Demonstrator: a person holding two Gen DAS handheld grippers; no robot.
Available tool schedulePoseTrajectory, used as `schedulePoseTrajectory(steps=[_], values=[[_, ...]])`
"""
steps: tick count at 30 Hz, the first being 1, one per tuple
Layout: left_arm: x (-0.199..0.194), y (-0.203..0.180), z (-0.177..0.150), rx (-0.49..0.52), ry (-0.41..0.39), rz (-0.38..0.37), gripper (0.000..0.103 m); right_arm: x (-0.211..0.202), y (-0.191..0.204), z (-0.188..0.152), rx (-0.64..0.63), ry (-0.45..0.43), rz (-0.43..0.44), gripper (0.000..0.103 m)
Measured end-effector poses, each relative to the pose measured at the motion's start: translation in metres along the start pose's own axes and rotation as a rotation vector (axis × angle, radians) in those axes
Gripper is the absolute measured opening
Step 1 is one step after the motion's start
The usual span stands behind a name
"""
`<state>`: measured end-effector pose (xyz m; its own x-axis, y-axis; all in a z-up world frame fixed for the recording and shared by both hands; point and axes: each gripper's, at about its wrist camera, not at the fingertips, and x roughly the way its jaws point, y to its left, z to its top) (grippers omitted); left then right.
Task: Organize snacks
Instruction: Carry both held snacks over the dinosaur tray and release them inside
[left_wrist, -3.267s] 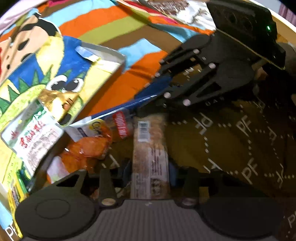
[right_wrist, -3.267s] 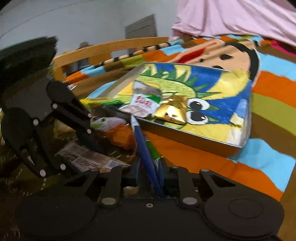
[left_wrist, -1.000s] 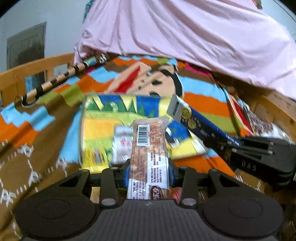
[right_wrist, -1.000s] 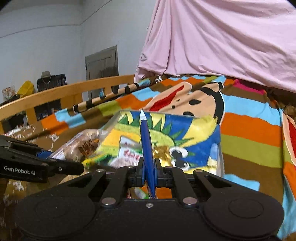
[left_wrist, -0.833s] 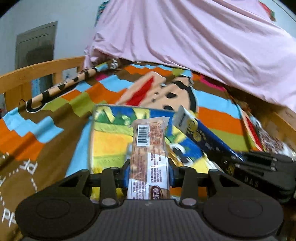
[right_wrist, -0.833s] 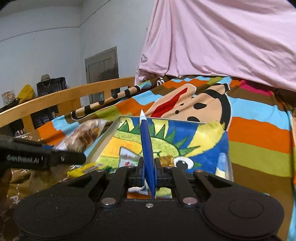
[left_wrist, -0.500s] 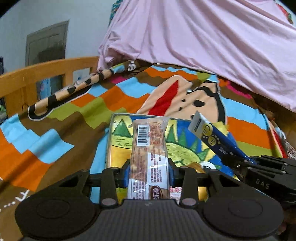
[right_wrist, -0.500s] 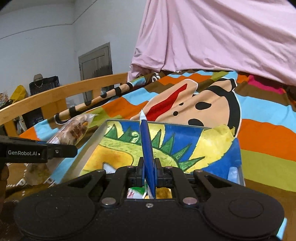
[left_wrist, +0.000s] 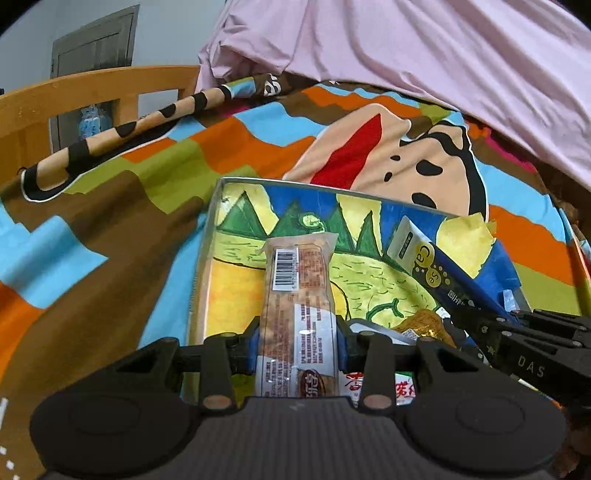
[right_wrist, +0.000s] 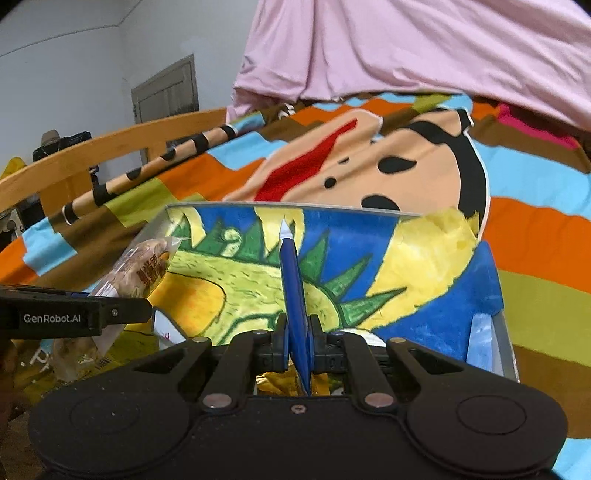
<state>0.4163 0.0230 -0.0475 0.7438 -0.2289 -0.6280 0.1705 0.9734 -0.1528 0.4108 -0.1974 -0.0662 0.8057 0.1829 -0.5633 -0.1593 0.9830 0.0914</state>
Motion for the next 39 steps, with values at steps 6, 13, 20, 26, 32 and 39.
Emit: schedulePoseTrajectory(steps=[6,13,20,26,32,39], values=[[0.01,-0.001,-0.003,-0.005,0.015,0.01,0.041,0.006,-0.003,-0.007,0.012,0.014,0.004,0.01],[0.014,-0.001,-0.005,-0.003,0.025,0.019,0.041,0.008,-0.004,-0.01,0.018,0.021,0.0,0.02],[0.011,-0.002,-0.008,-0.003,0.029,0.029,0.061,0.002,-0.005,-0.009,0.028,0.002,0.01,0.041],[-0.008,0.004,-0.011,-0.052,-0.046,-0.003,0.088,-0.013,-0.004,-0.005,0.037,-0.043,0.031,0.072],[-0.033,0.005,-0.009,-0.062,-0.143,0.015,0.103,-0.038,0.0,0.0,0.021,-0.12,0.011,0.1],[-0.06,0.008,-0.01,-0.057,-0.19,0.053,0.103,-0.068,0.0,0.007,0.02,-0.196,0.004,0.102]])
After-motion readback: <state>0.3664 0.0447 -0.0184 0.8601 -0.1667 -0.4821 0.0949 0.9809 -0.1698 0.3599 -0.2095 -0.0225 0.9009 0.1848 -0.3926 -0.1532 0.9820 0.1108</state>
